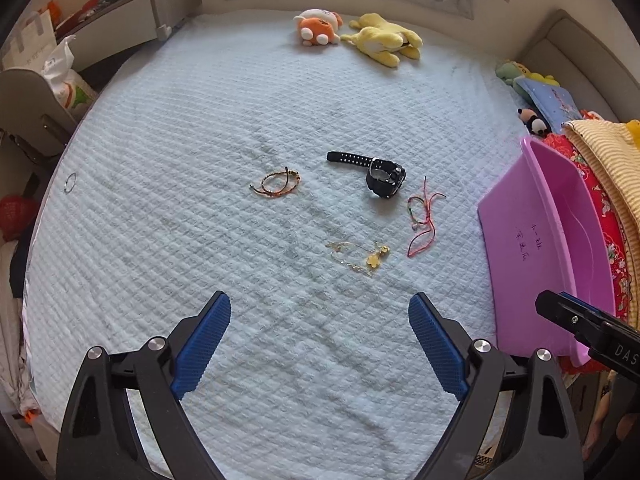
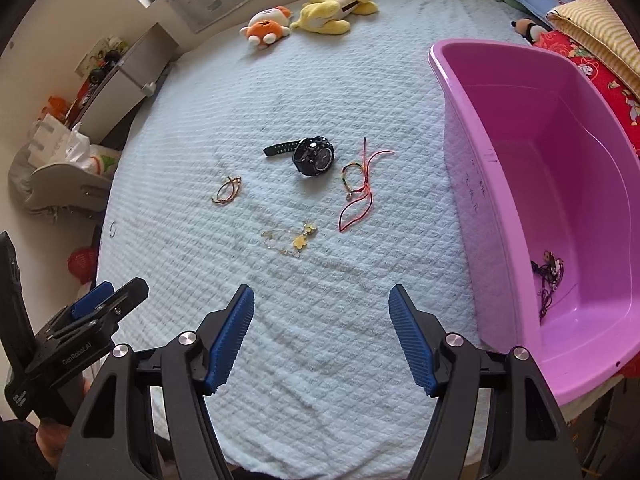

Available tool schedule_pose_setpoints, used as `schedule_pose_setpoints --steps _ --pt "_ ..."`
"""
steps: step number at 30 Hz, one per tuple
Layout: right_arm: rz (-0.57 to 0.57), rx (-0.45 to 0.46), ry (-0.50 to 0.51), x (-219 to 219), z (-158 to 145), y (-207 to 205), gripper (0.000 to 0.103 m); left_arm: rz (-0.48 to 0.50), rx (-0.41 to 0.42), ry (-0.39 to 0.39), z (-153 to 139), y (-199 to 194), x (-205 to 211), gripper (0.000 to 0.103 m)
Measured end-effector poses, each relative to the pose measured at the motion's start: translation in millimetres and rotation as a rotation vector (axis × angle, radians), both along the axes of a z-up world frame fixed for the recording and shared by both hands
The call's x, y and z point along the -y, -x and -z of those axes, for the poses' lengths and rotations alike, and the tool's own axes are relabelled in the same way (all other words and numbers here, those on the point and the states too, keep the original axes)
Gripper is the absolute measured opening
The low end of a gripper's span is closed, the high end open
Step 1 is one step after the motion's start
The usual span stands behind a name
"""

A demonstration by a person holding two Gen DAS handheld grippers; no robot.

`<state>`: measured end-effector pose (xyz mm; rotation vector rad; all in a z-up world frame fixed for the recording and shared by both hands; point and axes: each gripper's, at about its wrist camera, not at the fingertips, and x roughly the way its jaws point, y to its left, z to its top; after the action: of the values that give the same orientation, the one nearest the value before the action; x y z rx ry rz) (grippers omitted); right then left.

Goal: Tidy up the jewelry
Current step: 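Move both tools back over the remaining jewelry on the bed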

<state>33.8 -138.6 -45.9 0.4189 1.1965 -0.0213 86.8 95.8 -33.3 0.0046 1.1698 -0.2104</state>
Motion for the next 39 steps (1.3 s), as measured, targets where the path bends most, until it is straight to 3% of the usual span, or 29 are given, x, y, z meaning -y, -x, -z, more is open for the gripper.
schedule_pose_setpoints --steps 7,11,15,20,28,39 --pt "0.024 0.015 0.063 -8 52 -22 0.067 -0.014 0.006 0.048 59 -24 8 0.089" --pt "0.04 0.086 0.1 0 86 -38 0.067 -0.048 0.1 0.078 87 -30 13 0.089" --pt "-0.005 0.148 0.176 1 116 -58 0.067 -0.057 0.141 0.076 118 -36 25 0.089" --pt "-0.022 0.161 0.171 9 149 -77 0.067 -0.071 0.148 0.037 151 -42 41 0.089" --pt "-0.059 0.161 0.197 12 184 -94 0.067 -0.147 0.153 0.017 178 -44 50 0.089" --pt "-0.097 0.177 0.24 12 203 -108 0.067 -0.176 0.152 0.002 198 -43 59 0.089"
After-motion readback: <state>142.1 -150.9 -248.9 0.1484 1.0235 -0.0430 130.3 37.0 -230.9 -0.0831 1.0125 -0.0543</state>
